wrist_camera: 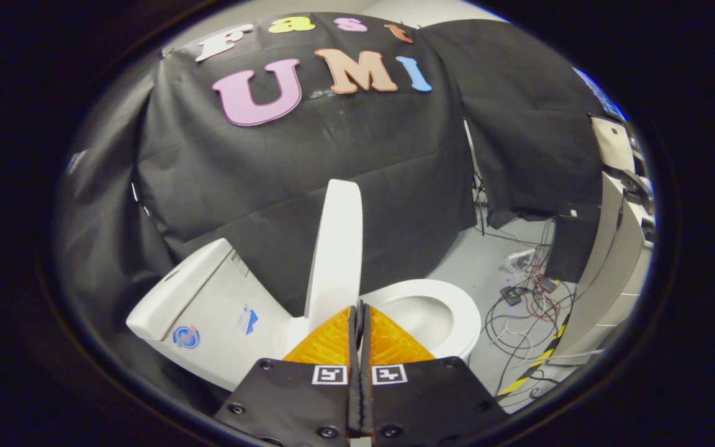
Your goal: Open the toilet lid.
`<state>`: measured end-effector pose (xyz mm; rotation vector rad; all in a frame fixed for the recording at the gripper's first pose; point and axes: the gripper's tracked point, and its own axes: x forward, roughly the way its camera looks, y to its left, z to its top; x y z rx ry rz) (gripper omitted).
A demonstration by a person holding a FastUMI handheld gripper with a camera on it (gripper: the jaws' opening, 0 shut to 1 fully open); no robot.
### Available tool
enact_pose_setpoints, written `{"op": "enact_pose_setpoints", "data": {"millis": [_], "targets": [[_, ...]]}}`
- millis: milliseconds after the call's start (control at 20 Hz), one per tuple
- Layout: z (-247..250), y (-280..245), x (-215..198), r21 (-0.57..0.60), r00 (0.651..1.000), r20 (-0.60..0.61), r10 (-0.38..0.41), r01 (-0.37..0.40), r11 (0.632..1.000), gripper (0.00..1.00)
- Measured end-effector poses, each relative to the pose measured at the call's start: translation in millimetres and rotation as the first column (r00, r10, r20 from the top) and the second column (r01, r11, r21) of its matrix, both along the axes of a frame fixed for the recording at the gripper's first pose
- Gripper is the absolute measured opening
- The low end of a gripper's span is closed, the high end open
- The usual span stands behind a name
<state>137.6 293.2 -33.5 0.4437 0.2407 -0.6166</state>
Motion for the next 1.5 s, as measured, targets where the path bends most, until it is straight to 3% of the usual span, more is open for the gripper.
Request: {"op": "enact_pose_setpoints", "data": {"millis": [550, 1050, 1500], "targets": [[32, 53, 30, -0.101, 0.997, 0.007, 0.08, -0.078, 0.992, 0.0], [51, 117, 60, -0.205, 0.982, -0.008, 0.188, -0.185, 0.961, 0.0], [59, 147, 74, -0.299, 0.982, -0.009, 0.188, -0.182, 0.937, 0.01]]}}
